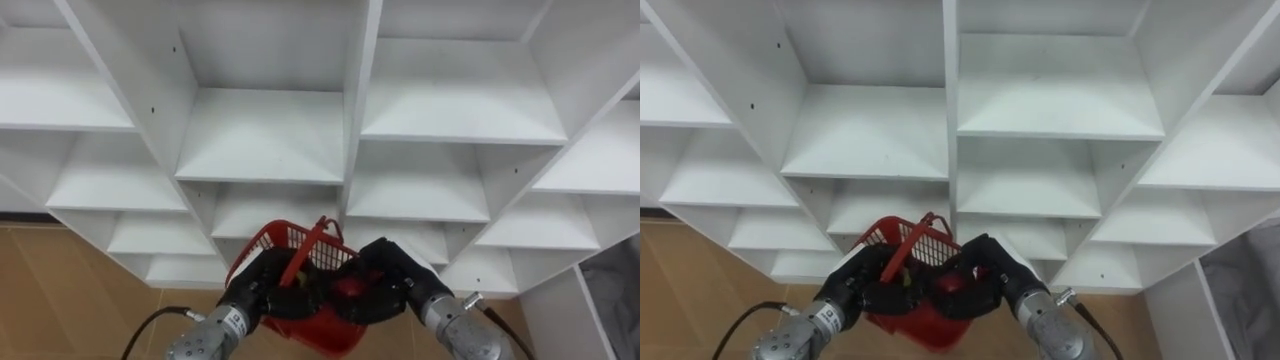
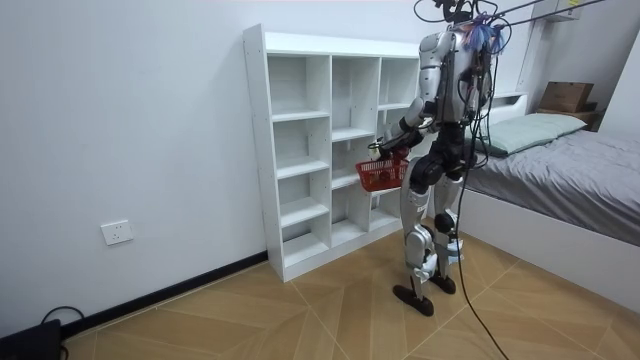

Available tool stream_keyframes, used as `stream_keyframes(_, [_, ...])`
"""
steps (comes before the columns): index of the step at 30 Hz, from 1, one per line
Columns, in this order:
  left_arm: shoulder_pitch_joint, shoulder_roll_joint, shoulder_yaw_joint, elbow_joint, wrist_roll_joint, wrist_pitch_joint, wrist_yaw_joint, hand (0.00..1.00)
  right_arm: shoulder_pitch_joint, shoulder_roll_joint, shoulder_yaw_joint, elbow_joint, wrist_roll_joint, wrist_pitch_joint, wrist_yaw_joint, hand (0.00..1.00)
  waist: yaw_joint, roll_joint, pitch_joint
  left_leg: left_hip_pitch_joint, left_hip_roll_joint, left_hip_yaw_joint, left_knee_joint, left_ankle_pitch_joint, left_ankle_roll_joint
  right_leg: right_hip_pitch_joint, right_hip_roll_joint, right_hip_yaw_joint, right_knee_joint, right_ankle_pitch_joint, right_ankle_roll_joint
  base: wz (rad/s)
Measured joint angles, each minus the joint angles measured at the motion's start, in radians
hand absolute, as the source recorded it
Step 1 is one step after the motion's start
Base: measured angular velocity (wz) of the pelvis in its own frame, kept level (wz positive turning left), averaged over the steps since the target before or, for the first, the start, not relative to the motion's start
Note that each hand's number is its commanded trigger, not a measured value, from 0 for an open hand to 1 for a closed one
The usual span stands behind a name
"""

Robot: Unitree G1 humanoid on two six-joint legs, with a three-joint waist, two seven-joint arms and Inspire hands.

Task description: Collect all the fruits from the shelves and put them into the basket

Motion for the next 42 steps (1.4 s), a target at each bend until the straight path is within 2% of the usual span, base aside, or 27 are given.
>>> stream_keyframes(3, [0.0,-0.001,0.0,0.0,0.0,0.0,-0.009,1.0,0.0,-0.001,0.0,0.001,-0.005,0.004,0.012,1.0,0.0,0.008,-0.0006,-0.002,0.0,0.0,0.0,0.0,0.0,-0.002,0.0,0.0,0.001,0.0,0.0,0.0])
stream_keyframes(5, [0.0,-0.001,0.0,0.0,0.0,0.0,-0.017,1.0,0.0,-0.004,-0.001,0.001,-0.005,0.004,0.019,1.0,0.0,0.014,-0.0051,-0.009,0.0,0.0,0.001,0.0,0.0,-0.011,0.0,0.0,0.003,0.0,0.0,0.0])
stream_keyframes(8, [0.0,-0.001,0.001,0.0,0.0,0.0,-0.02,1.0,-0.004,-0.001,-0.001,0.022,-0.005,0.004,0.02,1.0,0.0,0.021,-0.0076,-0.011,0.0,0.002,0.002,0.0,0.0,-0.014,0.0,0.0,0.003,0.0,0.0,0.0])
stream_keyframes(14, [-0.001,-0.003,0.001,0.0,0.0,0.0,-0.037,1.0,-0.008,-0.002,-0.001,0.032,-0.008,0.024,0.028,1.0,0.0,0.022,-0.0078,-0.011,0.0,0.007,0.002,0.0,0.0,-0.015,-0.001,0.001,0.003,0.0,0.0,0.0])
stream_keyframes(23, [-0.001,-0.003,0.001,0.0,0.0,0.0,-0.039,1.0,-0.016,-0.002,-0.001,0.032,-0.012,0.025,0.029,1.0,0.0,0.02,-0.0069,-0.011,0.0,0.007,0.002,0.0,0.0,-0.016,-0.001,0.002,0.002,0.0,0.0,0.0])
stream_keyframes(24, [-0.001,-0.003,0.001,0.0,0.0,0.0,-0.039,1.0,-0.018,-0.002,-0.001,0.032,-0.012,0.025,0.029,0.91,0.0,0.02,-0.0066,-0.011,-0.001,0.007,0.002,0.0,0.0,-0.016,-0.001,0.002,0.001,0.0,0.0,0.0])
stream_keyframes(25, [-0.001,-0.003,0.001,-0.001,0.0,0.0,-0.039,1.0,-0.019,-0.002,-0.001,0.032,-0.012,0.025,0.029,0.62,0.0,0.02,-0.0065,-0.011,0.0,0.007,0.002,0.0,0.0,-0.016,-0.001,0.002,0.001,0.0,0.0,0.0])
stream_keyframes(26, [-0.001,-0.003,0.001,-0.001,0.0,0.0,-0.039,1.0,-0.021,-0.002,-0.001,0.032,-0.012,0.025,0.029,0.1,0.0,0.019,-0.0064,-0.011,0.0,0.007,0.002,0.0,0.0,-0.016,-0.001,0.002,0.001,-0.001,0.0,0.0])
stream_keyframes(27, [-0.001,-0.003,0.001,-0.001,0.0,0.0,-0.039,1.0,-0.023,-0.002,-0.001,0.032,-0.012,0.025,0.029,0.0,0.0,0.019,-0.0064,-0.011,-0.001,0.007,0.002,0.0,0.0,-0.016,-0.001,0.002,0.001,-0.001,0.001,0.0])
stream_keyframes(39, [-0.001,-0.001,-0.005,-0.001,0.001,0.006,-0.058,1.0,-0.027,0.002,-0.002,0.031,-0.012,0.025,0.033,0.0,0.0,0.018,-0.0055,-0.012,-0.001,0.008,0.002,0.0,0.0,-0.021,-0.002,0.002,0.001,-0.001,0.001,0.0])
stream_keyframes(42, [-0.004,0.007,-0.006,-0.003,0.0,0.006,-0.062,1.0,-0.032,0.005,-0.001,0.031,-0.013,0.025,0.038,0.0,0.0,0.017,-0.0056,-0.024,-0.001,0.008,0.002,0.0,0.0,-0.032,-0.001,0.002,0.003,-0.001,0.001,0.0])
